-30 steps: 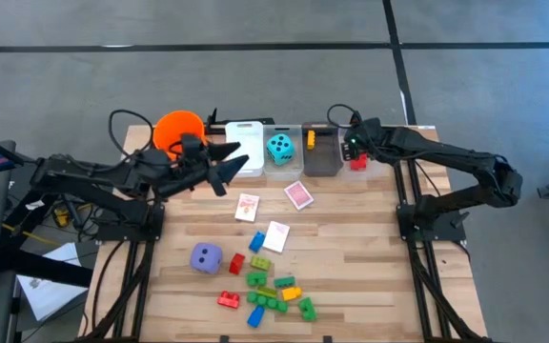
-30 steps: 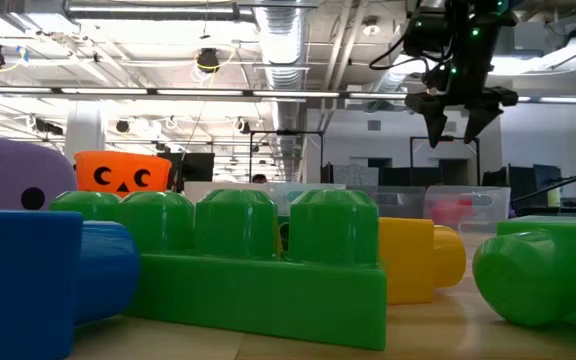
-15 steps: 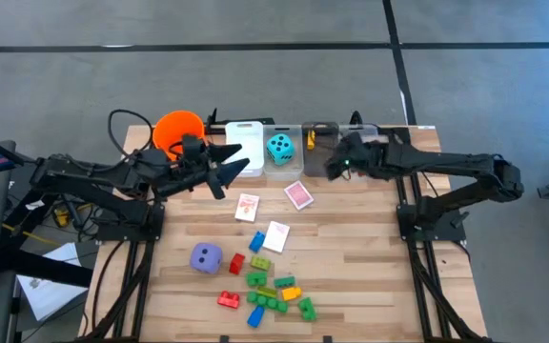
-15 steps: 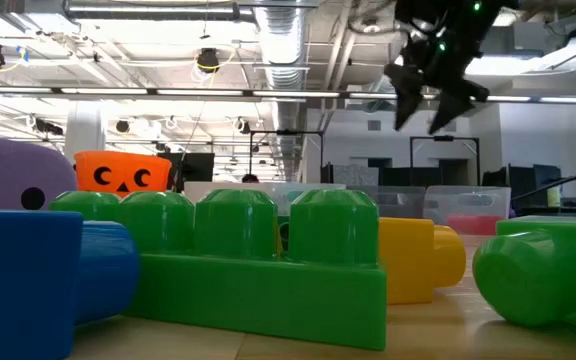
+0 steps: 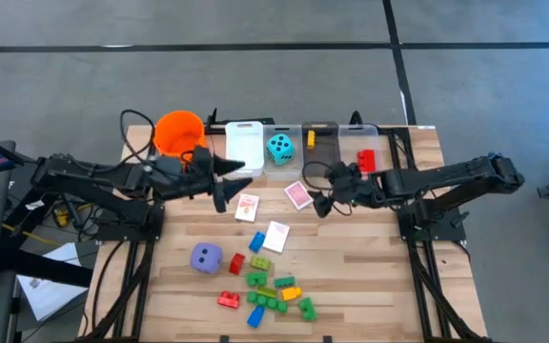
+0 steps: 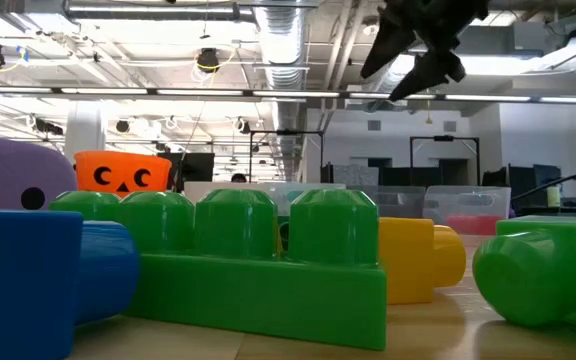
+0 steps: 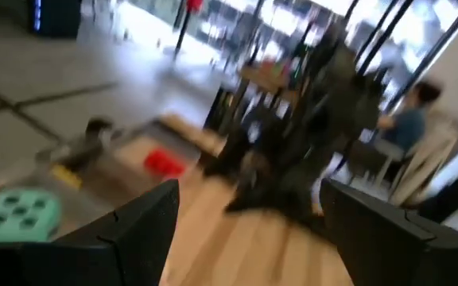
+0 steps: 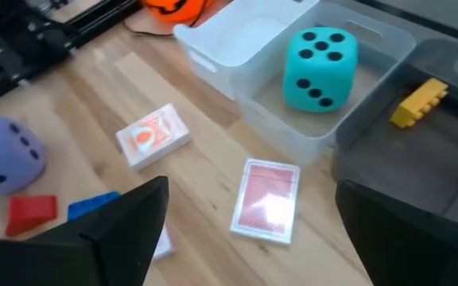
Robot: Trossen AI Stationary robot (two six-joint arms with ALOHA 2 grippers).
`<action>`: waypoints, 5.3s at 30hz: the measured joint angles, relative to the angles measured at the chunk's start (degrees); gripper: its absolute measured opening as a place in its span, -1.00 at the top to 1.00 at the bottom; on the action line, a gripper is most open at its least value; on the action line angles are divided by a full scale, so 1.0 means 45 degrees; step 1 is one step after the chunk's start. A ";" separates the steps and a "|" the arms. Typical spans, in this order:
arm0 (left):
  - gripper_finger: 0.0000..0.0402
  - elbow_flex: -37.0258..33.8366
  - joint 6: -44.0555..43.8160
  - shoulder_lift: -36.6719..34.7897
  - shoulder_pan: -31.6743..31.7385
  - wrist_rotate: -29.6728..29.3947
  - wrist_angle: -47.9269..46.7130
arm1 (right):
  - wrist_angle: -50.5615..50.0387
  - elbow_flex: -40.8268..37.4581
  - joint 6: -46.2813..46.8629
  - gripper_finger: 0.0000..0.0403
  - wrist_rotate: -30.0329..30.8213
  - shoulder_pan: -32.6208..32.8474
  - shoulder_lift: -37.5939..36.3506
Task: Pick & Place Toys
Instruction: Put the small blue game piece into the black bin
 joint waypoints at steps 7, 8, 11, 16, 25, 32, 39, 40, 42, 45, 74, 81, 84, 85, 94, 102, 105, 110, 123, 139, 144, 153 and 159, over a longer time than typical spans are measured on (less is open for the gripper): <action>-0.32 -0.0005 -0.0482 0.1146 -0.1319 0.0068 -0.1462 | -0.0006 0.0000 0.0252 -0.76 0.0013 0.0820 -0.0005; -0.29 -0.0005 -0.0823 0.1470 -0.1501 0.0067 -0.1639 | -0.0010 0.0000 0.0366 -0.76 0.0008 0.0932 -0.0010; -0.23 -0.0005 -0.1954 0.2493 -0.2031 0.0082 -0.2257 | -0.0166 0.0005 0.0792 -0.76 -0.0011 0.1202 -0.0010; -0.21 -0.0005 -0.4240 0.4313 -0.2529 0.0324 -0.2203 | -0.0884 0.0005 0.1055 -0.76 -0.0359 0.1451 -0.0010; -0.41 -0.0005 -0.8710 0.6839 -0.2503 0.2828 -0.2244 | -0.2491 0.0010 -0.1290 -0.76 -0.1197 0.1474 -0.0044; -0.69 -0.0005 -1.0691 0.8043 -0.1941 0.5630 -0.2402 | -0.3269 0.0019 -0.3354 -0.76 -0.1734 0.1571 -0.0056; -0.83 0.0000 -1.1380 0.8286 -0.1104 0.7393 -0.2411 | -0.3381 0.0019 -0.4869 -0.76 -0.1848 0.1571 -0.0058; -0.83 0.0000 -1.1384 0.8225 -0.1003 0.7477 -0.2539 | -0.3377 0.0019 -0.4901 -0.76 -0.1909 0.1571 -0.0058; -0.83 -0.0002 -1.1422 0.8089 -0.0836 0.7514 -0.2619 | -0.3375 0.0019 -0.4899 -0.76 -0.1977 0.1571 -0.0058; -0.83 0.0000 -1.1387 0.7958 -0.0647 0.7511 -0.3020 | -0.3324 0.0019 -0.4797 -0.76 -0.1978 0.1556 -0.0053; -0.83 -0.0111 -1.0662 0.7974 -0.0401 0.5782 -0.4600 | -0.3203 0.0019 -0.4235 -0.76 -0.1930 0.0620 -0.0049; -0.83 0.0019 -1.0452 0.8104 -0.0254 0.5801 -0.4833 | -0.3034 0.0019 -0.4235 -0.76 -0.1930 0.0425 -0.0049; -0.83 0.0019 -1.0343 0.8258 -0.0093 0.5974 -0.4726 | -0.2904 0.0019 -0.4235 -0.76 -0.1930 0.0429 -0.0049; -0.83 0.0019 -1.0327 0.8312 -0.0063 0.5988 -0.4730 | -0.2895 0.0019 -0.4235 -0.76 -0.1934 0.0429 -0.0049; -0.83 0.0257 -1.0034 0.8600 0.0007 0.6174 -0.4646 | -0.2908 0.0019 -0.4231 -0.76 -0.1944 0.0429 -0.0053; -0.83 0.0262 -0.9986 0.9071 -0.0008 0.6230 -0.4511 | -0.2922 0.0019 -0.4235 -0.76 -0.1978 0.0434 -0.0049; -0.83 0.0274 -0.9973 0.9579 -0.0013 0.6668 -0.4327 | -0.2963 0.0019 -0.4240 -0.76 -0.1978 0.0434 -0.0049; -0.83 0.0311 -0.9996 0.9716 -0.0047 0.6735 -0.4306 | -0.3054 0.0019 -0.4235 -0.76 -0.1978 0.0434 -0.0049; -0.76 0.0223 -1.0302 0.9461 -0.0056 0.6350 -0.4271 | -0.3208 0.0019 -0.4238 -0.76 -0.1978 0.0463 -0.0049; -0.62 0.0272 -1.0356 0.8556 -0.0095 0.6398 -0.3646 | -0.3440 0.0019 -0.4265 -0.76 -0.1983 0.0463 -0.0049; -0.62 0.1117 -0.9616 0.8561 -0.0095 0.6387 -0.3914 | -0.3440 0.0019 -0.4257 -0.76 -0.1983 0.0463 -0.0053; -0.62 0.4365 -0.6916 0.8566 0.0316 0.5541 -0.6984 | -0.3432 0.0019 -0.4235 -0.76 -0.1982 0.0459 -0.0049; -0.61 0.7635 -0.4832 0.9910 0.0564 0.5078 -0.9145 | -0.3301 0.0019 -0.4235 -0.76 -0.1978 0.0459 -0.0051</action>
